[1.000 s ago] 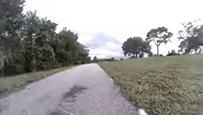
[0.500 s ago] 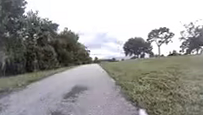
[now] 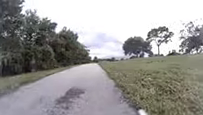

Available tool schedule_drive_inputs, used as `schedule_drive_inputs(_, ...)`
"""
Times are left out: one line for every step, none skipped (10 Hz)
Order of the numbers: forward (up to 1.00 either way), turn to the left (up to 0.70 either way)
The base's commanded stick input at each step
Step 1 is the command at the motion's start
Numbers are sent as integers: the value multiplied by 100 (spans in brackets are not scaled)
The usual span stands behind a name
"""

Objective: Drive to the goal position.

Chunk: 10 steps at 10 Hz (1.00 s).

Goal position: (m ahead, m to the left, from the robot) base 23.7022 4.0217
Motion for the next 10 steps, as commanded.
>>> schedule_drive_inputs(85,0)
schedule_drive_inputs(85,0)
schedule_drive_inputs(85,0)
schedule_drive_inputs(85,0)
schedule_drive_inputs(85,0)
schedule_drive_inputs(85,27)
schedule_drive_inputs(85,34)
schedule_drive_inputs(85,34)
schedule_drive_inputs(85,34)
schedule_drive_inputs(85,34)
